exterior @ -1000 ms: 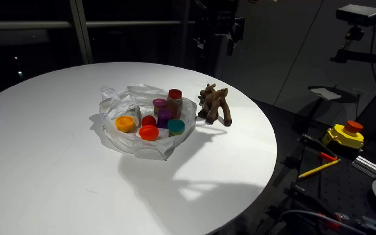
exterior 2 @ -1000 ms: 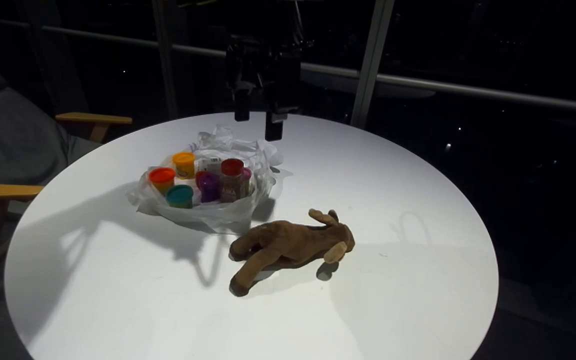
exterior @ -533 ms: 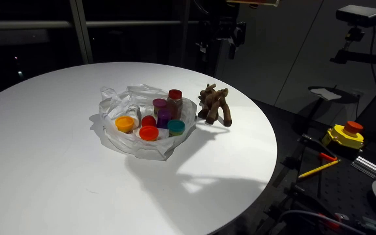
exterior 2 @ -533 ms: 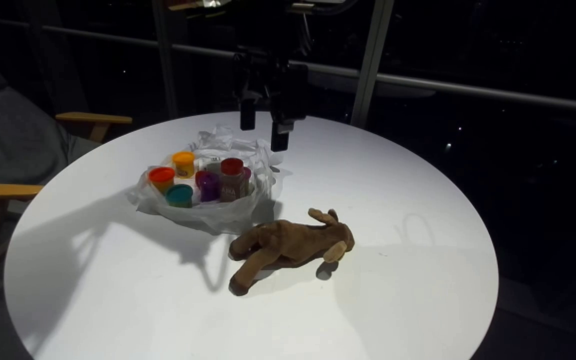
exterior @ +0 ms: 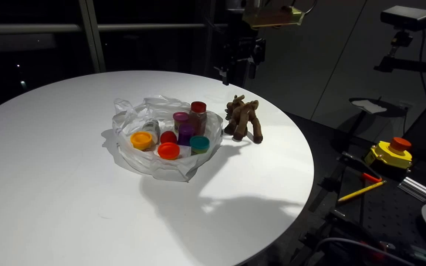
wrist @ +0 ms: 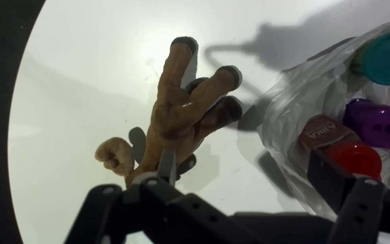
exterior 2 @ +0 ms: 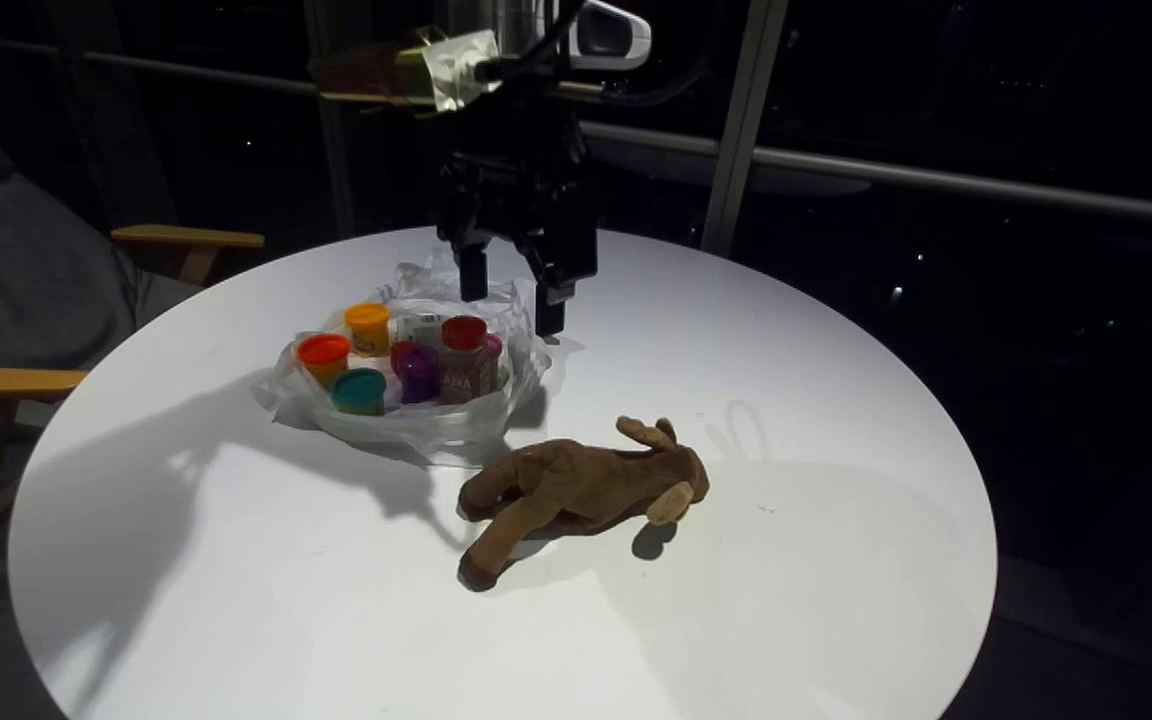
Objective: Remove all the objects from the plastic bag and put them on the table
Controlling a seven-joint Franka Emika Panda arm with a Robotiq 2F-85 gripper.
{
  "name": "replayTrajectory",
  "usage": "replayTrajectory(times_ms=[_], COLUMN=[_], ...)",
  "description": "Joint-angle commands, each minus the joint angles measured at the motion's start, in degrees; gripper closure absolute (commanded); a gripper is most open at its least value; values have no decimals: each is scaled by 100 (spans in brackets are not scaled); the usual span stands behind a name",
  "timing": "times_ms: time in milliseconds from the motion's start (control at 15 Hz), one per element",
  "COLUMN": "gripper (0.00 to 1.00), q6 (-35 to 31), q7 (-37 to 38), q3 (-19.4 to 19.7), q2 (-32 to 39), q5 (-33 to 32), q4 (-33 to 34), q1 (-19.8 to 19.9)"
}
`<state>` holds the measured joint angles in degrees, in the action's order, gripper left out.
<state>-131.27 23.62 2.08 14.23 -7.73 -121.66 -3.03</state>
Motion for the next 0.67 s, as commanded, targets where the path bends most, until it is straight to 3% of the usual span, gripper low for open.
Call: replayTrajectory(times_ms=[0,600], gripper=[0,0], q6=[-300,-117], q7=[-574,-2527], q3=[-63,-589], q2=[600,1297], q5=[-228,554], q4=[509,1492], q1=[-87,79])
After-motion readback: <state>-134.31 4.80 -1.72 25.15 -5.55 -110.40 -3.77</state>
